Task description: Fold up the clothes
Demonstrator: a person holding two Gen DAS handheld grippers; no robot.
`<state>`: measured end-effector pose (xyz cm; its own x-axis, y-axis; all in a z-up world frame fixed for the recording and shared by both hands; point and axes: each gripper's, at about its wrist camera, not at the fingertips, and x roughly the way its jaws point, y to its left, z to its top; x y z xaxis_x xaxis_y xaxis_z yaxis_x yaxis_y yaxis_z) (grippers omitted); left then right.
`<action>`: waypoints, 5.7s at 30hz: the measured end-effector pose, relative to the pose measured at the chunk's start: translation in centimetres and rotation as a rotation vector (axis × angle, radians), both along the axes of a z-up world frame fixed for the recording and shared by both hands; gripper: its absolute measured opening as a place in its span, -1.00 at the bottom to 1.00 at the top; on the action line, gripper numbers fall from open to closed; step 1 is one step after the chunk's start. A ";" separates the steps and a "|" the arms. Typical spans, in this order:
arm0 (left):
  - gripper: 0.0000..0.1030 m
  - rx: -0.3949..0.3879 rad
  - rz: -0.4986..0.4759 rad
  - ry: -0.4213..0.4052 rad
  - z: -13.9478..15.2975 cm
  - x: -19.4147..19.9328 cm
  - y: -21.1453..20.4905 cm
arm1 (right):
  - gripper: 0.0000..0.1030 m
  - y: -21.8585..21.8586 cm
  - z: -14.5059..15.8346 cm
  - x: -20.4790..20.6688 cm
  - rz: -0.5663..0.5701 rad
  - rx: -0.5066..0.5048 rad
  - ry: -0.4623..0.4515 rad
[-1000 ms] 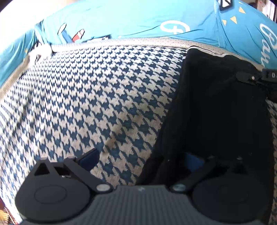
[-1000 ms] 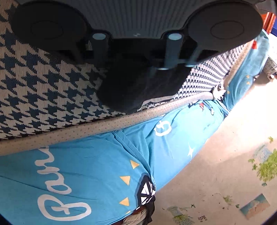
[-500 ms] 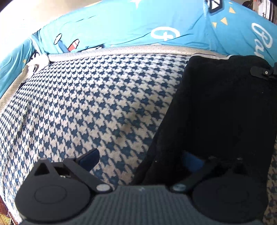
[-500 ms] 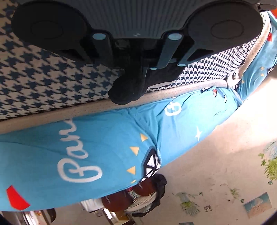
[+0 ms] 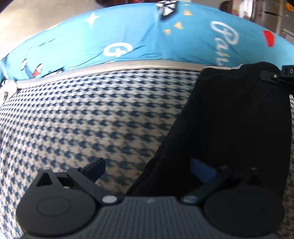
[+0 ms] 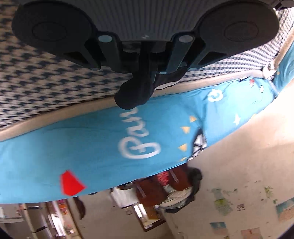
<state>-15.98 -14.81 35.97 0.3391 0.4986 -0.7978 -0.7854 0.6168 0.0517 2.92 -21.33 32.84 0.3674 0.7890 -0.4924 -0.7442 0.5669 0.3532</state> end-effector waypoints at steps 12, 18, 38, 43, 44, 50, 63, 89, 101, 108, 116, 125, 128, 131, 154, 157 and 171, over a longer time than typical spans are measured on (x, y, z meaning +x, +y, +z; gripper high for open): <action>1.00 0.066 -0.124 -0.015 0.2 1.7 -3.1 | -0.79 -11.7 0.9 2.7 -0.336 -0.118 -0.028; 1.00 0.050 -0.136 -0.030 0.1 1.1 -4.1 | -0.78 -16.6 0.2 3.8 -0.451 -0.153 0.019; 1.00 -0.017 0.005 -0.129 0.3 -7.4 -8.2 | 0.14 -19.6 0.9 -4.0 -0.327 -0.102 0.046; 1.00 -0.014 0.001 -0.130 0.1 -8.3 -9.0 | 0.19 -19.0 0.4 -7.9 -0.190 -0.084 0.054; 1.00 -0.010 -0.002 -0.128 0.1 -8.3 -9.2 | 0.20 -18.8 0.2 -8.8 -0.158 -0.085 0.053; 1.00 0.009 -0.020 -0.113 -0.2 -8.5 -10.2 | 0.20 -16.9 -0.8 -13.1 -0.019 -0.127 0.018; 1.00 -0.016 -0.005 -0.040 -2.9 -8.0 -10.1 | 0.47 -13.1 -3.1 -17.9 0.128 -0.302 -0.079; 1.00 0.015 -0.011 -0.056 -3.7 -10.0 -12.7 | 0.68 -13.3 -3.5 -20.2 0.129 -0.385 -0.188; 1.00 0.002 -0.007 -0.074 -3.5 -11.4 -13.4 | 0.80 -14.7 -3.2 -20.8 0.122 -0.395 -0.168; 1.00 -0.025 0.022 -0.158 -2.5 -13.2 -13.3 | 0.78 -16.4 -2.2 -21.5 0.128 -0.323 -0.137; 1.00 -0.006 0.098 -0.111 -3.2 -13.1 -12.0 | 0.08 -15.7 -1.2 -24.5 0.306 -0.225 -0.228; 1.00 0.001 0.096 -0.093 -3.6 -12.8 -11.6 | -0.03 -14.5 -2.9 -26.3 0.405 -0.317 -0.242; 1.00 0.001 0.109 -0.094 -3.6 -13.1 -11.5 | -0.02 -14.7 -3.1 -26.5 0.438 -0.341 -0.223; 1.00 -0.008 0.156 -0.096 -3.6 -13.7 -10.7 | -0.02 -15.4 -3.1 -26.4 0.451 -0.349 -0.191; 1.00 -0.117 0.208 -0.243 -2.5 -17.6 -9.2 | -0.02 -9.9 -3.8 -31.7 0.605 -0.309 -0.352; 1.00 -0.139 0.195 -0.263 -2.4 -17.8 -9.0 | -0.02 -9.0 -4.8 -32.1 0.576 -0.351 -0.404; 1.00 -0.279 0.091 -0.353 -2.8 -16.9 -9.3 | -0.71 -9.6 -5.1 -25.3 0.376 -0.193 -0.051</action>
